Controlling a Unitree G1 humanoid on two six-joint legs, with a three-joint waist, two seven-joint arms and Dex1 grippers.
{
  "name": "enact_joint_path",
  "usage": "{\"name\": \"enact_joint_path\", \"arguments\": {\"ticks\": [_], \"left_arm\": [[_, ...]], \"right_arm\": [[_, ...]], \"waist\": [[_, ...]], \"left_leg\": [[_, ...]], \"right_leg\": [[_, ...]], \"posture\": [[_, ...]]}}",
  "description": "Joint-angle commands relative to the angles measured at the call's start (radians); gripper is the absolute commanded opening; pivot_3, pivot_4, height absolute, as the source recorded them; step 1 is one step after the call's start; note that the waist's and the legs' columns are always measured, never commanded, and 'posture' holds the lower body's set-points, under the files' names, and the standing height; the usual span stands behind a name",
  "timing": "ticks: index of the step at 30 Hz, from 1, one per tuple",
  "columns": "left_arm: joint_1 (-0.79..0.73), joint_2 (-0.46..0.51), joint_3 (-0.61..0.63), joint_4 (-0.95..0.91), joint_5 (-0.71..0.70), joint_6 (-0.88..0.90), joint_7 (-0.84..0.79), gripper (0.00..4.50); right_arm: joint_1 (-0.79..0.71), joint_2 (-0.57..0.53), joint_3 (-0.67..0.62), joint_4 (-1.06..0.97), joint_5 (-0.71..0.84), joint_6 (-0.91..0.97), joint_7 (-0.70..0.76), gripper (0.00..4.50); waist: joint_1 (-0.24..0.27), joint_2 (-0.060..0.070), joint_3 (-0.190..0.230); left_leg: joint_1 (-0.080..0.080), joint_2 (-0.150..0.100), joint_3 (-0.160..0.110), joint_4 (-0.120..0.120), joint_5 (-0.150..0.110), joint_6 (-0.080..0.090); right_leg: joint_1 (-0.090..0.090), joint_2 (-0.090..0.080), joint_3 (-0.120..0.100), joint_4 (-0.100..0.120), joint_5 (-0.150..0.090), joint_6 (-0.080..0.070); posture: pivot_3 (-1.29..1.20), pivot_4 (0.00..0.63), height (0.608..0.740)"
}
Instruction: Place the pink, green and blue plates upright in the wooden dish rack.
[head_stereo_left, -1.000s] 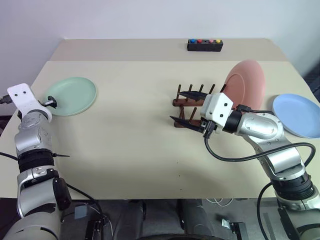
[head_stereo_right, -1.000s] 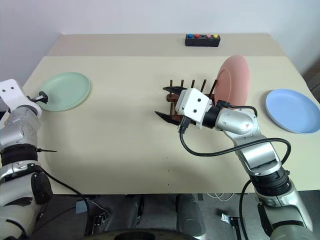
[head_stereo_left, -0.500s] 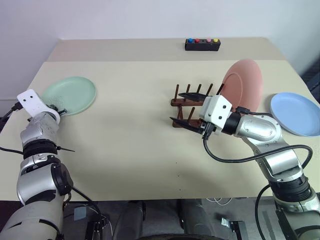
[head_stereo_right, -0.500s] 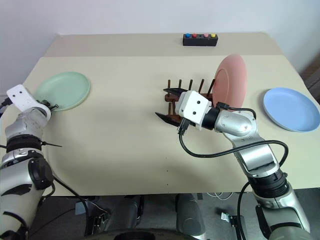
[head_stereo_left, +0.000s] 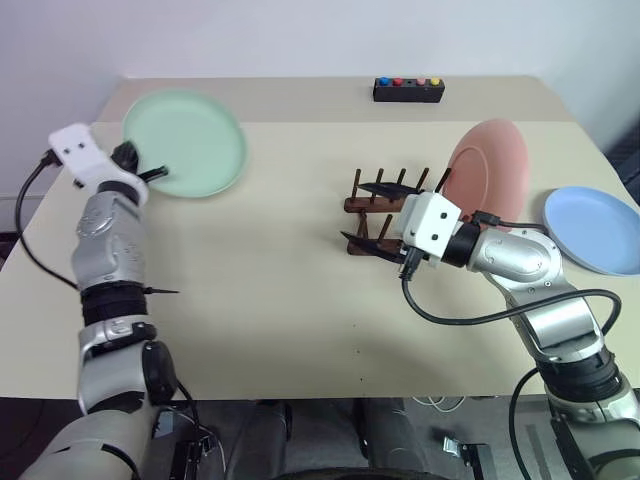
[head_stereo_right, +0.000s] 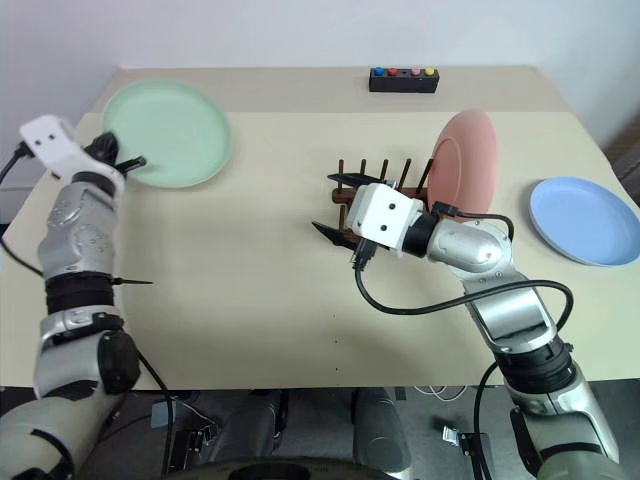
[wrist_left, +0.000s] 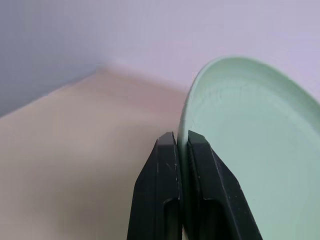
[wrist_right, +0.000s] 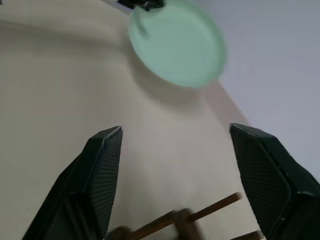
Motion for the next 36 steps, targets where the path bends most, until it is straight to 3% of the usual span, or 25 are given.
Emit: {"name": "enact_joint_path", "arguments": {"ticks": [1,6,18,24,27,32,36], "left_arm": [[-0.015,-0.058,-0.068,-0.216,-0.017,0.017,0.010,0.02],[-0.052,-0.174,-0.164,-0.386,0.002,0.063,0.072,0.02],[-0.054,-0.219,-0.333,-0.532,0.074,0.113,0.041,0.02],[-0.041,-0.241,-0.354,-0.556,0.080,0.137,0.030,0.02],[-0.041,-0.242,-0.352,-0.556,0.082,0.143,0.024,0.00],[-0.040,-0.245,-0.352,-0.555,0.084,0.150,0.021,0.00],[-0.040,-0.262,-0.338,-0.554,0.069,0.161,0.022,0.00]], "right_arm": [[-0.062,0.021,0.034,0.040,-0.134,-0.083,-0.063,3.47],[-0.133,0.033,0.067,0.122,-0.305,-0.191,-0.139,3.47],[-0.180,0.025,0.076,0.225,-0.545,-0.358,-0.257,3.47],[-0.175,0.033,0.076,0.255,-0.598,-0.387,-0.268,3.47],[-0.170,0.039,0.075,0.260,-0.596,-0.390,-0.259,2.72],[-0.169,0.044,0.071,0.261,-0.599,-0.392,-0.257,0.24],[-0.166,0.045,0.069,0.260,-0.602,-0.396,-0.257,0.07]], "waist": [[-0.004,0.000,0.000],[-0.001,0.000,0.000],[0.000,0.000,0.000],[-0.005,0.000,0.000],[-0.005,0.000,0.000],[-0.004,0.000,0.000],[-0.003,0.000,0.000]], "left_leg": [[0.000,0.000,0.000,0.000,0.000,0.000],[0.000,0.000,0.000,0.000,0.000,0.000],[0.000,0.000,0.000,0.000,0.000,0.000],[0.000,0.000,0.000,0.000,0.000,0.000],[0.000,0.000,0.000,0.000,0.000,0.000],[0.000,0.000,0.000,0.000,0.000,0.000],[0.000,0.000,0.000,0.000,0.000,0.000]], "right_leg": [[0.000,0.000,0.000,0.000,0.000,0.000],[0.000,0.000,0.000,0.000,0.000,0.000],[0.000,0.000,0.000,0.000,0.000,0.000],[0.000,0.000,0.000,-0.001,0.000,0.000],[0.000,0.000,0.000,-0.001,0.000,0.000],[0.000,0.000,0.000,-0.001,0.000,0.000],[0.000,0.000,0.000,-0.001,0.000,0.000]], "posture": [[0.00,0.150,0.740],[0.00,0.150,0.740],[0.00,0.150,0.740],[0.00,0.150,0.740],[0.00,0.150,0.740],[0.00,0.150,0.740],[0.00,0.150,0.740]]}}
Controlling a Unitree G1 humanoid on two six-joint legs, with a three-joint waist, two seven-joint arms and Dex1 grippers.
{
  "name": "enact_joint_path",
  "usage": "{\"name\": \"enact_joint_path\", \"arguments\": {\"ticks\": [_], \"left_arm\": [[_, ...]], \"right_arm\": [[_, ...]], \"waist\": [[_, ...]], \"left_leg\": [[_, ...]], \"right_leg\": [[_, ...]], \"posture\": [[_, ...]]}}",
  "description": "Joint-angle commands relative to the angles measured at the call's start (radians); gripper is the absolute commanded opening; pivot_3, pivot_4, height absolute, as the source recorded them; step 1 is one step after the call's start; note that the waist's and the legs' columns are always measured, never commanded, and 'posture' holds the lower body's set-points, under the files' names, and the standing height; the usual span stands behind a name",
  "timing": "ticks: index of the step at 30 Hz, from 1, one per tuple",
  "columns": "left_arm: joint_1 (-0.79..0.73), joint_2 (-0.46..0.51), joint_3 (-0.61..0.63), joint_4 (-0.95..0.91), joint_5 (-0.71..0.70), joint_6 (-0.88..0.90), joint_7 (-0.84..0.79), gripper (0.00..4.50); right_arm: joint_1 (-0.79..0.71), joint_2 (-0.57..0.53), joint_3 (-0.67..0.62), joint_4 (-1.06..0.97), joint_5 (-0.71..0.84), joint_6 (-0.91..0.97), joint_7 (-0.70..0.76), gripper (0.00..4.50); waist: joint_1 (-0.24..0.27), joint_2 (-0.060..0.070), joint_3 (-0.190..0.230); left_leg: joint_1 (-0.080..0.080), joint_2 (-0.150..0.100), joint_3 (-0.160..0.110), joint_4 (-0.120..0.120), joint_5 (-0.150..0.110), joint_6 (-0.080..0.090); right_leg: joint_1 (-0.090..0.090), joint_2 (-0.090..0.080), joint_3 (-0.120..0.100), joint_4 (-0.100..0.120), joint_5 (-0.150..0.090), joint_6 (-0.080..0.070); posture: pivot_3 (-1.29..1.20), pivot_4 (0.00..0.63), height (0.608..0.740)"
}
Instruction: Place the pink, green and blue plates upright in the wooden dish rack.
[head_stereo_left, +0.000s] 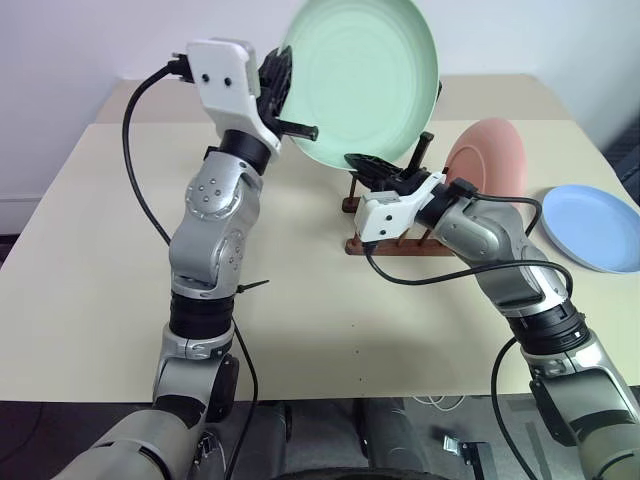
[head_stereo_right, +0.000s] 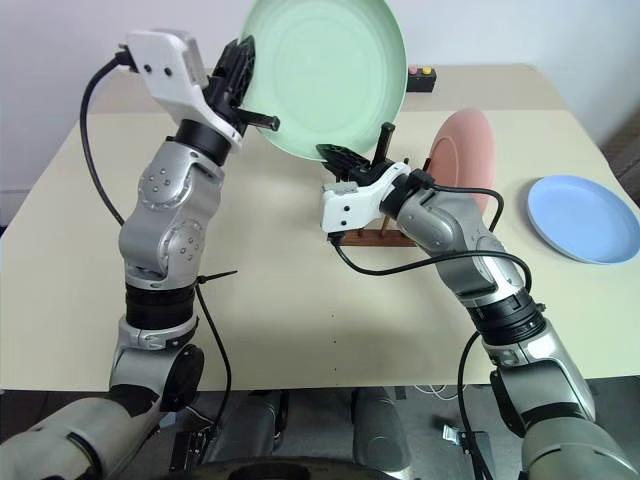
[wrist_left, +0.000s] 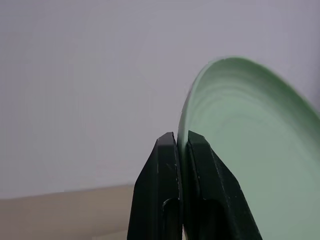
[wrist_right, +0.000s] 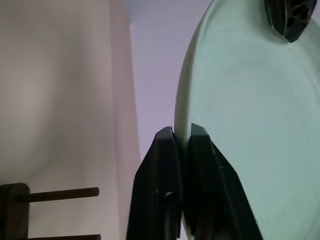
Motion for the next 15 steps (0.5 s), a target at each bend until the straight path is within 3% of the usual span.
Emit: {"name": "enact_joint_path", "arguments": {"ticks": [1,4,6,10,11,15], "left_arm": [[-0.013,-0.025,0.018,-0.044,-0.033,0.001,-0.006,0.00],[-0.016,-0.051,0.060,-0.046,-0.080,0.009,-0.004,1.03],[-0.020,-0.055,0.085,-0.043,-0.091,-0.007,0.003,1.95],[-0.048,-0.044,0.165,-0.019,-0.095,-0.078,0.044,4.16],[-0.058,-0.021,0.192,0.009,-0.073,-0.088,0.069,4.42],[-0.074,0.069,0.283,0.124,-0.033,-0.125,0.124,4.42]], "right_arm": [[-0.005,0.007,-0.014,-0.015,-0.002,-0.007,-0.004,0.07],[-0.004,0.010,-0.017,-0.019,-0.014,-0.008,-0.013,0.00],[-0.003,0.014,-0.022,-0.020,-0.011,-0.008,-0.016,0.00],[0.001,0.027,-0.040,-0.024,0.017,0.004,-0.015,0.00],[0.002,0.029,-0.050,-0.026,0.033,0.009,-0.013,0.00],[0.008,0.045,-0.101,-0.049,0.137,0.047,0.010,0.00]], "waist": [[0.001,0.000,0.000],[0.001,0.000,0.000],[0.001,0.000,0.000],[-0.003,0.000,0.000],[-0.003,0.000,0.000],[-0.002,0.000,0.000]], "left_leg": [[0.000,0.000,0.000,0.000,0.000,0.000],[0.000,0.000,0.000,0.000,0.000,0.000],[0.000,0.000,0.000,0.000,0.000,0.000],[0.000,0.000,0.000,0.000,0.000,0.000],[0.000,0.000,0.000,0.000,0.000,0.000],[0.000,0.000,0.000,0.000,0.000,0.000]], "right_leg": [[0.000,0.000,0.000,0.000,0.000,0.000],[0.000,0.000,0.000,0.000,0.000,0.000],[0.000,0.000,0.000,0.000,0.000,0.000],[0.000,0.000,0.000,0.000,0.000,0.000],[0.000,0.000,0.000,0.000,0.000,0.000],[0.000,0.000,0.000,0.000,0.000,0.000]], "posture": [[0.00,0.150,0.740],[0.00,0.150,0.740],[0.00,0.150,0.740],[0.00,0.150,0.740],[0.00,0.150,0.740],[0.00,0.150,0.740]]}}
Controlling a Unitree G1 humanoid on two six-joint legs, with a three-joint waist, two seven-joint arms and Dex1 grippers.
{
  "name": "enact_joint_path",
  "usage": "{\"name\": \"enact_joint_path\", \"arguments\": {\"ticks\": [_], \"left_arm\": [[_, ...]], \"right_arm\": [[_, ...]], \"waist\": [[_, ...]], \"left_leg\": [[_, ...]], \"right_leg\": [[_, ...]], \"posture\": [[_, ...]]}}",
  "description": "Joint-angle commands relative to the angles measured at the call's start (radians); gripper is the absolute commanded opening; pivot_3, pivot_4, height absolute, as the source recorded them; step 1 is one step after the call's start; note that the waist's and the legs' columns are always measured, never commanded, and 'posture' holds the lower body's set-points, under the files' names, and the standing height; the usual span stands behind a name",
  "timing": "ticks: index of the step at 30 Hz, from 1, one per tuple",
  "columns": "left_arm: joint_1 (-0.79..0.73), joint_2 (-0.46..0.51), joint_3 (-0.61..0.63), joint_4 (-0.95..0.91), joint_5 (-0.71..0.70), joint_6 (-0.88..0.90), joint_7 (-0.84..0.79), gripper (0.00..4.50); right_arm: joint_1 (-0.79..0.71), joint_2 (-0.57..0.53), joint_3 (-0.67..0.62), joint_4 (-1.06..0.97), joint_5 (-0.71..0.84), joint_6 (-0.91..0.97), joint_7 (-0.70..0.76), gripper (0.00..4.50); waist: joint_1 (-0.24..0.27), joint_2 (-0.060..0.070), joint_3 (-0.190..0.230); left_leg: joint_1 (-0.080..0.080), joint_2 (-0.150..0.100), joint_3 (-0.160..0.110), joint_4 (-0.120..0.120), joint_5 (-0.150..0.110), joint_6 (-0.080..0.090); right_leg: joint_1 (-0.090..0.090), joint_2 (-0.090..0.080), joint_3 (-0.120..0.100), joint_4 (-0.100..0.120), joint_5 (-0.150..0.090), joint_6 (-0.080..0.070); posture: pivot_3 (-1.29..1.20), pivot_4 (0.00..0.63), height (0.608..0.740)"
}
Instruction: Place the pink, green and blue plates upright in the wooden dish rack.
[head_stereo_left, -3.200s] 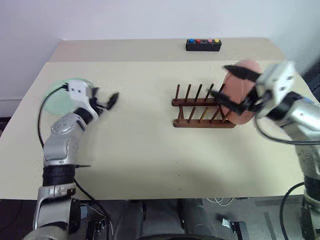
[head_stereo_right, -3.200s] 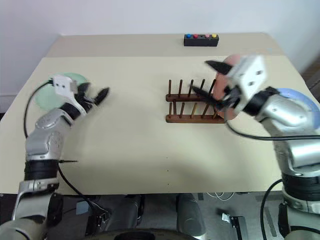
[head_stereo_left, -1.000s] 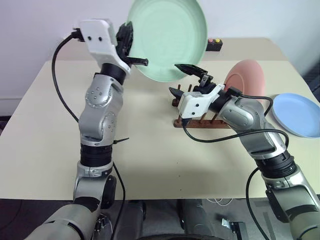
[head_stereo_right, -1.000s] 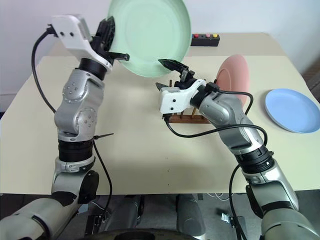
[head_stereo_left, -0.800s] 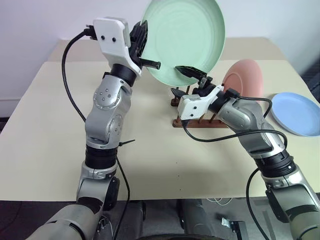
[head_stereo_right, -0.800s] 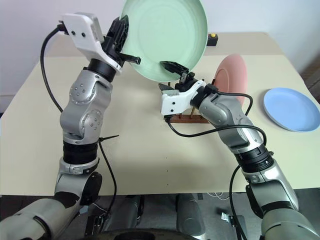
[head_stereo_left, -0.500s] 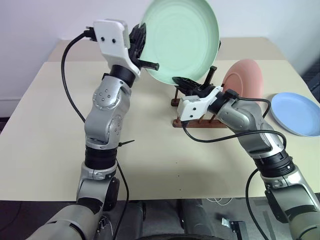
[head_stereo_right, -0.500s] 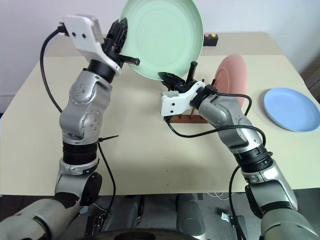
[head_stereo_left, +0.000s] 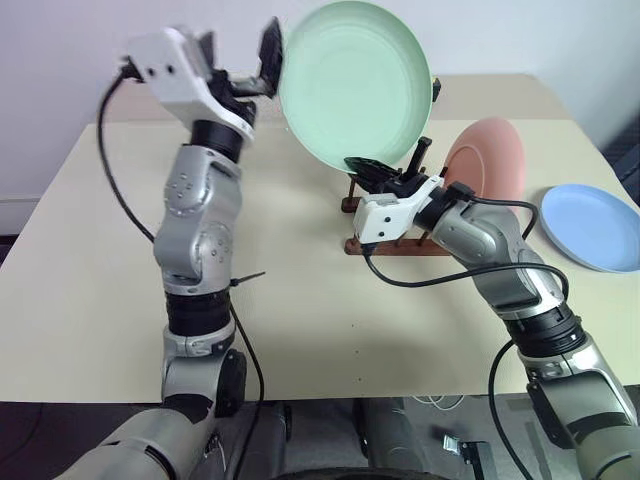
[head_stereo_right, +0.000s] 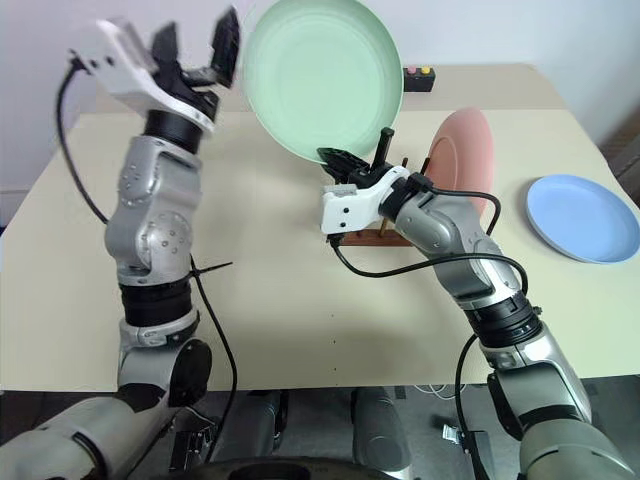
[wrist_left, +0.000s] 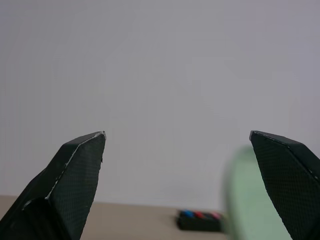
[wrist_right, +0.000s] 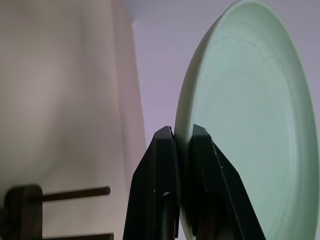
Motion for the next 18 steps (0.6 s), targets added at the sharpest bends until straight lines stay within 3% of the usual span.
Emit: {"name": "enact_joint_path", "arguments": {"ticks": [1,4,9,12,18], "left_arm": [[0.006,0.078,0.053,0.065,0.042,-0.046,0.006,4.42],[0.047,0.144,0.030,0.130,0.068,-0.038,-0.053,4.42],[0.212,0.232,-0.127,0.121,0.094,-0.019,-0.294,4.42],[0.335,0.251,-0.205,0.048,0.041,0.007,-0.453,4.42],[0.450,0.251,-0.240,-0.036,-0.065,0.055,-0.615,4.42]], "right_arm": [[-0.001,0.018,-0.090,-0.064,0.120,0.038,0.018,0.00],[0.011,0.040,-0.140,-0.115,0.251,0.101,0.060,0.00],[0.053,0.090,-0.267,-0.289,0.626,0.379,0.160,0.00],[0.071,0.096,-0.359,-0.369,0.824,0.553,0.151,0.00],[0.133,0.104,-0.483,-0.474,1.118,0.788,0.078,0.00]], "waist": [[0.001,0.000,0.000],[0.003,0.000,0.000],[0.004,0.000,0.000],[0.002,0.001,0.000],[0.001,0.001,0.000]], "left_leg": [[0.000,0.000,0.000,0.000,0.000,0.000],[0.000,0.000,0.000,0.000,0.000,0.000],[0.000,0.000,-0.001,-0.001,0.000,0.000],[0.000,0.000,-0.001,0.000,0.000,0.000],[0.000,0.001,-0.001,-0.001,0.000,0.000]], "right_leg": [[0.000,0.000,0.000,0.000,0.000,0.000],[0.000,0.000,0.000,0.000,0.000,0.000],[0.000,0.000,0.000,0.000,0.000,0.000],[0.000,0.000,0.000,0.000,0.000,0.000],[0.000,0.000,0.000,0.001,0.000,-0.001]], "posture": [[0.00,0.150,0.740],[0.00,0.150,0.740],[0.00,0.150,0.740],[0.00,0.150,0.740],[0.00,0.150,0.740]]}}
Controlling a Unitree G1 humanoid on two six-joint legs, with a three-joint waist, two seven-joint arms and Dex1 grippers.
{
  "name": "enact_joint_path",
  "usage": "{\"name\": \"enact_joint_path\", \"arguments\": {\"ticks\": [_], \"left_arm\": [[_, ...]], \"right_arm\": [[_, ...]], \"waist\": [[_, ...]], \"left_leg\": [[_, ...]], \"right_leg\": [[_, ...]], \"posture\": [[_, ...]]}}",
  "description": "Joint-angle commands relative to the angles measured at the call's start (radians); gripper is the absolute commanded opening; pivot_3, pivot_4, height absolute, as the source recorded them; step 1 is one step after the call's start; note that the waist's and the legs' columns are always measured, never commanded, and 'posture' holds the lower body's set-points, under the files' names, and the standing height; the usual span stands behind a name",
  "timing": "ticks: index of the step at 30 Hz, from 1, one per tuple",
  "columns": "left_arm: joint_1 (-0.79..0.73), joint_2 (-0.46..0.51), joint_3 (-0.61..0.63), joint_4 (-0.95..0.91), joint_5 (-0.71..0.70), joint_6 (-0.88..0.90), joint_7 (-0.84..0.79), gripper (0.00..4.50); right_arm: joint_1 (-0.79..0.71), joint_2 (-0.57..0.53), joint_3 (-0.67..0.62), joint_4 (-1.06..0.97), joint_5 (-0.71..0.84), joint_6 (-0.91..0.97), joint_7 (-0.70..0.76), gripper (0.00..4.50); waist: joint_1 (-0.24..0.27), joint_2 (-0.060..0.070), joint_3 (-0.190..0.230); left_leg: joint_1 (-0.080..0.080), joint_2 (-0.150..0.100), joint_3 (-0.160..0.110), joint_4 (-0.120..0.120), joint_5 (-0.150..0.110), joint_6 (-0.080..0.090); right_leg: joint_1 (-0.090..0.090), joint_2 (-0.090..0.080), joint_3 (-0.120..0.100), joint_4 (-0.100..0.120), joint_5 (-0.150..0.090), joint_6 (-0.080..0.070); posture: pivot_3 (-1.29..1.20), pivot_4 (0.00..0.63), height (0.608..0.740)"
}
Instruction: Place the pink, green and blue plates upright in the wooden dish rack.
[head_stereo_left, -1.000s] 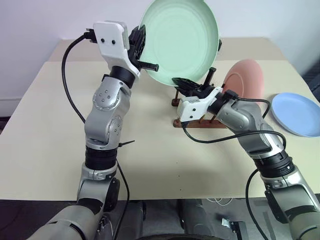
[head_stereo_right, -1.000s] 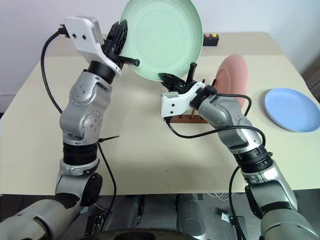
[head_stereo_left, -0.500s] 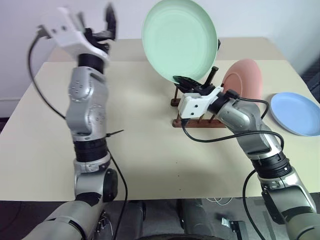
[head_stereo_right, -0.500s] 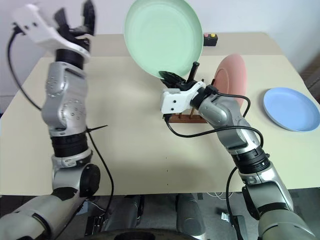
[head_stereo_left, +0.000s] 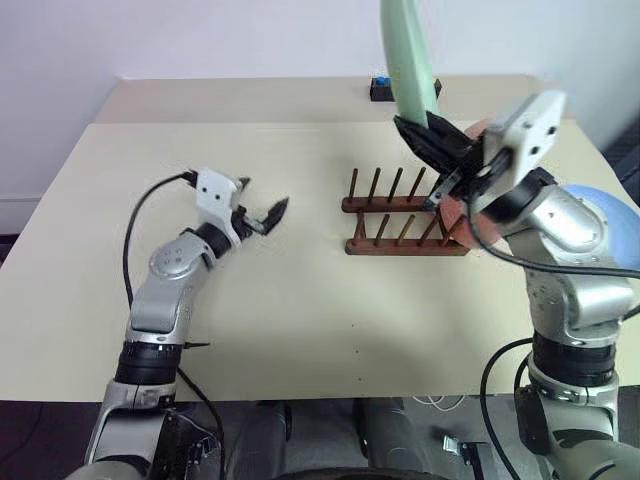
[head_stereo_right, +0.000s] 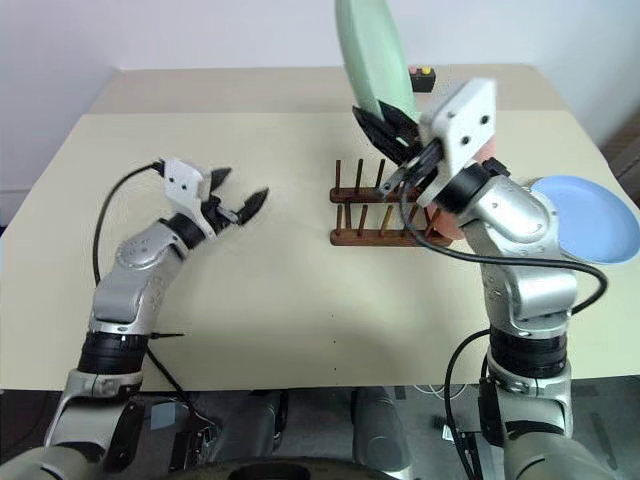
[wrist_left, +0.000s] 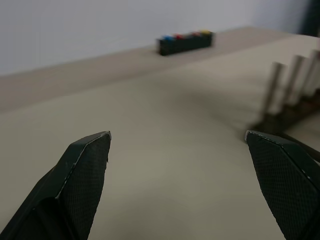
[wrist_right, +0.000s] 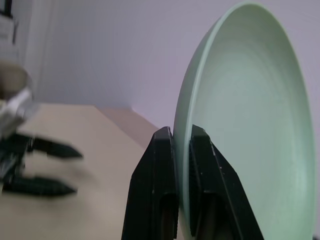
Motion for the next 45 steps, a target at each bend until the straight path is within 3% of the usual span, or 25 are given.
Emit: {"name": "enact_joint_path", "arguments": {"ticks": [1,8,13,45], "left_arm": [[0.029,0.015,-0.008,-0.082,-0.063,0.029,-0.085,4.42],[0.103,0.052,-0.071,-0.150,-0.105,0.093,-0.215,4.42],[0.112,0.042,-0.085,-0.166,-0.099,0.109,-0.229,4.42],[0.124,0.022,-0.106,-0.184,-0.098,0.119,-0.253,4.42]], "right_arm": [[0.042,0.002,-0.064,-0.090,0.166,0.099,-0.036,0.00],[0.109,0.021,-0.135,-0.102,0.382,0.197,-0.147,0.00],[0.124,0.012,-0.163,-0.072,0.453,0.203,-0.199,0.00],[0.134,-0.017,-0.182,0.049,0.580,0.215,-0.289,0.00]], "waist": [[0.001,0.000,0.000],[0.000,0.001,0.000],[0.001,0.001,0.000],[0.001,0.001,0.000]], "left_leg": [[0.000,0.000,0.000,0.000,0.000,0.000],[0.000,0.000,0.000,0.000,0.000,0.000],[0.000,0.000,0.000,0.001,0.000,0.000],[0.000,0.000,0.000,0.000,0.000,0.000]], "right_leg": [[0.000,0.000,0.000,0.000,0.000,0.000],[0.000,0.000,0.000,0.000,0.000,0.000],[0.000,0.000,0.000,0.000,0.000,0.000],[0.000,0.000,0.000,-0.001,0.000,0.000]], "posture": [[0.00,0.150,0.740],[0.00,0.150,0.740],[0.00,0.150,0.740],[0.00,0.150,0.740]]}}
